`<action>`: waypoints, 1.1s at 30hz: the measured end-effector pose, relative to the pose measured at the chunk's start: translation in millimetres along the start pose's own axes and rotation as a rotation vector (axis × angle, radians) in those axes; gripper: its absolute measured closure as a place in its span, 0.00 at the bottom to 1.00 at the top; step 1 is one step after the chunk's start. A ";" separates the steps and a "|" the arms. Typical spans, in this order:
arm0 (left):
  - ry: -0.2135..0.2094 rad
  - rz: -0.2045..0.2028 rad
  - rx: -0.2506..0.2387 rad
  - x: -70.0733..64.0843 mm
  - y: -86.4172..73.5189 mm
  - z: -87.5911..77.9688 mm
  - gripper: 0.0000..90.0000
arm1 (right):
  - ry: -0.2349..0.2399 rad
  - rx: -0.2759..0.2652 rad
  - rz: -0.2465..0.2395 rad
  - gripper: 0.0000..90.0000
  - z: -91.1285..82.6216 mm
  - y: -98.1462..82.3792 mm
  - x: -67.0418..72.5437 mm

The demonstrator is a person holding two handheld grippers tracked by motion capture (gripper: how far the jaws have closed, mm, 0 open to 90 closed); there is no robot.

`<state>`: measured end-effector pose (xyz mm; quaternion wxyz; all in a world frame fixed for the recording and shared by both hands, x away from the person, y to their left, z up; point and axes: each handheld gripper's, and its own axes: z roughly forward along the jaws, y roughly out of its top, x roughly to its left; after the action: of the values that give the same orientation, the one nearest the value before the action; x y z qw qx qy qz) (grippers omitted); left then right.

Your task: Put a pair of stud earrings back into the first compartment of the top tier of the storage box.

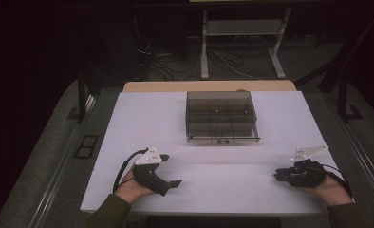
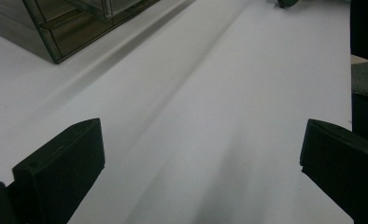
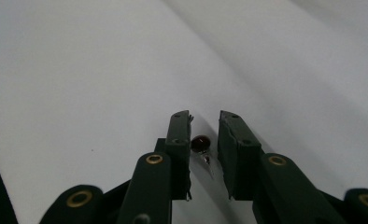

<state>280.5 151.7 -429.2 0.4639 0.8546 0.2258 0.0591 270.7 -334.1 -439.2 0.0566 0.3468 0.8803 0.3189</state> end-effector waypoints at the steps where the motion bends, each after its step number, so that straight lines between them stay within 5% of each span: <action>1: 0.000 0.000 0.000 0.0 0.0 -0.1 0.00 | -0.004 0.003 -0.008 0.82 1.2 -0.2 0.5; 11: 0.001 -0.001 -0.006 -0.4 0.4 -0.5 0.00 | -0.017 0.012 -0.019 0.87 0.8 0.5 1.6; 16: 0.001 -0.003 -0.004 -0.4 0.4 -0.3 0.00 | -0.016 -0.029 -0.003 0.87 -8.4 7.9 1.2; 33: -0.003 -0.008 -0.008 -0.4 0.3 1.2 0.00 | 0.025 -0.168 -0.039 0.87 -28.4 75.3 4.2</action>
<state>280.7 150.5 -429.5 0.4677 0.8520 0.2282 0.0567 301.7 -304.4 -371.0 0.0807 0.3194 0.8577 0.3948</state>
